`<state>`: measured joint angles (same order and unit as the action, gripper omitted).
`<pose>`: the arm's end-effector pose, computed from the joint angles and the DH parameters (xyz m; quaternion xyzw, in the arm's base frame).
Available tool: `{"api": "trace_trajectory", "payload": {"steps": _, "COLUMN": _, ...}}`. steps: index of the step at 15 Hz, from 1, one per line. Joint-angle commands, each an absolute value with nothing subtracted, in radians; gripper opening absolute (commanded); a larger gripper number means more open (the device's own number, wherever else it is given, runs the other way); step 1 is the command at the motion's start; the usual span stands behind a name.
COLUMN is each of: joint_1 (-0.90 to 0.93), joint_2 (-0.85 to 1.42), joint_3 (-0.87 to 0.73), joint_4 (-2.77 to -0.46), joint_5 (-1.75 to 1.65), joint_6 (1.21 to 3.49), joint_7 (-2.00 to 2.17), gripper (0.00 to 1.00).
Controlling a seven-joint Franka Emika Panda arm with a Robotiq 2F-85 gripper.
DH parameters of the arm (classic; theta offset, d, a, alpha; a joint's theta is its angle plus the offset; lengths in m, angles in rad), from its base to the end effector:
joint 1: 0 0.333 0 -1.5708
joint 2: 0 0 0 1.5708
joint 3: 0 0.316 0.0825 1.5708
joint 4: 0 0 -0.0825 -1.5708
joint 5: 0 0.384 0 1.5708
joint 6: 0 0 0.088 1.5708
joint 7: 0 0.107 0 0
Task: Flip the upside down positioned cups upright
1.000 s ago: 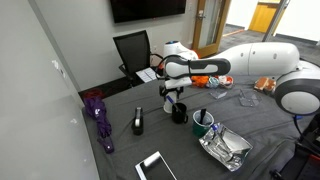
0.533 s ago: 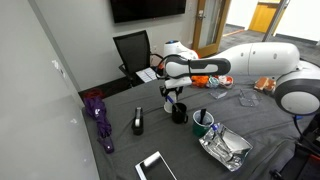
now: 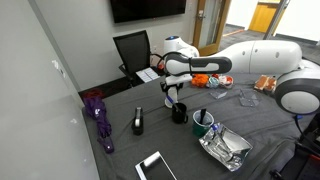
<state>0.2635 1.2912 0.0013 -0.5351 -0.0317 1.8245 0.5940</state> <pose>0.7794 0.2080 0.2166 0.9869 -0.1604 0.0053 0.0138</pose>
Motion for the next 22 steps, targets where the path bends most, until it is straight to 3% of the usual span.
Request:
{"api": "trace_trajectory", "payload": {"steps": 1, "joint_1": 0.271, "joint_2": 1.266, "joint_3": -0.04, "joint_4": -0.533, "joint_5": -0.082, "joint_6": 1.797, "joint_7": 0.586, "gripper": 0.42}}
{"api": "trace_trajectory", "payload": {"steps": 22, "joint_1": 0.204, "joint_2": 1.159, "joint_3": -0.061, "joint_4": -0.579, "joint_5": -0.169, "joint_6": 1.29, "joint_7": 0.165, "gripper": 0.42}}
